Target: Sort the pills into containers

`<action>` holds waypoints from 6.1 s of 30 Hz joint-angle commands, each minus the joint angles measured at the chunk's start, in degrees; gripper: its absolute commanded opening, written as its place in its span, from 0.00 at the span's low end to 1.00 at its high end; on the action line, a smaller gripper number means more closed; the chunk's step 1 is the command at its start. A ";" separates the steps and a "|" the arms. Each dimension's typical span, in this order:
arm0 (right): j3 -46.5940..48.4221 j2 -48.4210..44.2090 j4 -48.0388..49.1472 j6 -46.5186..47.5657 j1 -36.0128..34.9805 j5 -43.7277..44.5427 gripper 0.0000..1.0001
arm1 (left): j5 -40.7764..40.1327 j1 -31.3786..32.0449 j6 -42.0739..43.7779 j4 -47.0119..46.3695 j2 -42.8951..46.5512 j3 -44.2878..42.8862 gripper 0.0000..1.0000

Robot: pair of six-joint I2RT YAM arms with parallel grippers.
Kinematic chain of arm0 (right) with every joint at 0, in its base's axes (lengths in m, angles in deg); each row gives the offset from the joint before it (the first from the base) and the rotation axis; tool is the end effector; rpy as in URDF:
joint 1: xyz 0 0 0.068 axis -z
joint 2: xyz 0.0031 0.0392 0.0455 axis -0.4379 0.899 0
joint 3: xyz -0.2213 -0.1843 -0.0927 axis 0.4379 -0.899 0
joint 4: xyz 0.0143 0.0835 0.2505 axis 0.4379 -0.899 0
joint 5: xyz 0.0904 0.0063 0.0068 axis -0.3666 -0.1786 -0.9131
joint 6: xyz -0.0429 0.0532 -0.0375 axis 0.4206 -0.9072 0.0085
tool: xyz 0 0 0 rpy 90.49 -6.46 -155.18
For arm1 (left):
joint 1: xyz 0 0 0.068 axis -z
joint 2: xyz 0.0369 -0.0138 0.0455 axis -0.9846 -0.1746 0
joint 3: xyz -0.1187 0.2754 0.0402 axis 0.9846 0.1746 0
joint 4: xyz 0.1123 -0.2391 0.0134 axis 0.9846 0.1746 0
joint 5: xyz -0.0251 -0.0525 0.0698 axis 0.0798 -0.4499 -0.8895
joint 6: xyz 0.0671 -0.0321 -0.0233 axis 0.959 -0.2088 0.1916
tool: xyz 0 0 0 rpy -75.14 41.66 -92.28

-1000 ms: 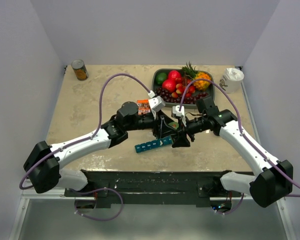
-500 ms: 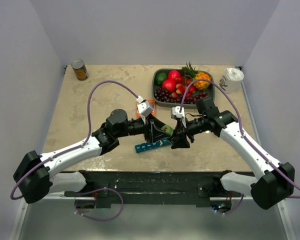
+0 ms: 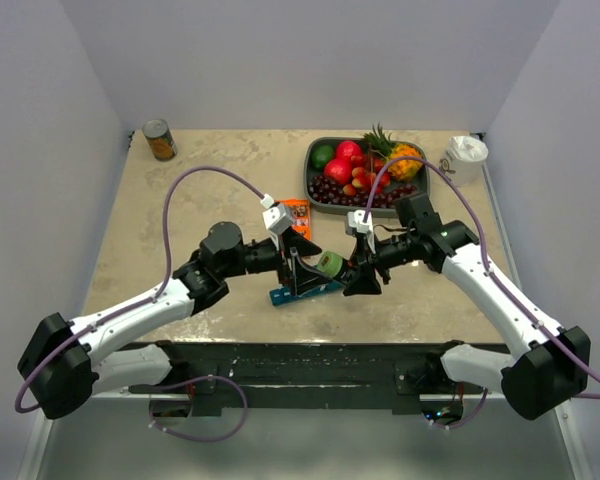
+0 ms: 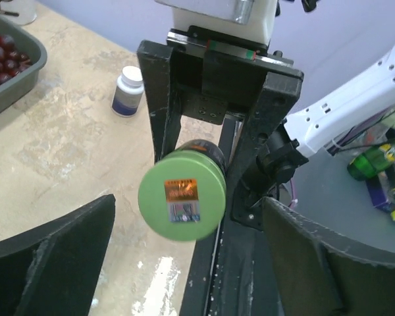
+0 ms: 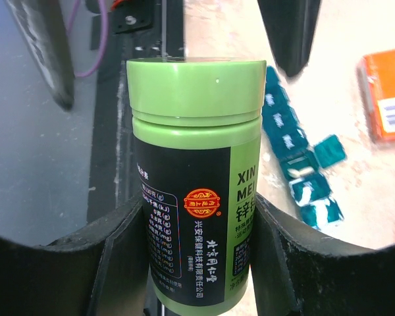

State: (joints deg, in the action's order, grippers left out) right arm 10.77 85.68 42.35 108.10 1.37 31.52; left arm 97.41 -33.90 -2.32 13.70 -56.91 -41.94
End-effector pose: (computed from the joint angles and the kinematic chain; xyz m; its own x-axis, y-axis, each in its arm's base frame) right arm 0.1782 0.1433 0.3111 -0.2397 -0.4567 -0.8567 -0.9676 0.0398 0.2495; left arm 0.1651 -0.2221 0.3236 -0.4252 -0.0682 -0.9025 0.8819 0.1930 -0.4301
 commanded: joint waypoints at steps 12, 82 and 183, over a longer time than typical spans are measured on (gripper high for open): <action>1.57 -2.12 1.70 -0.63 1.13 4.19 0.00 | -10.49 -1.22 -19.52 15.72 1.03 -7.90 0.99; -2.30 -6.51 3.80 5.69 -0.19 13.16 0.00 | -9.88 -4.12 -40.70 2.19 -1.07 -2.72 0.96; -3.53 -0.71 7.76 -1.87 -0.45 0.85 0.00 | -9.62 0.71 -28.67 13.35 -3.10 -7.90 0.97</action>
State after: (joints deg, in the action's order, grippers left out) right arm 6.92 86.38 48.01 107.01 0.89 32.70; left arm 90.29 -34.86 -31.22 24.17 -57.98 -46.01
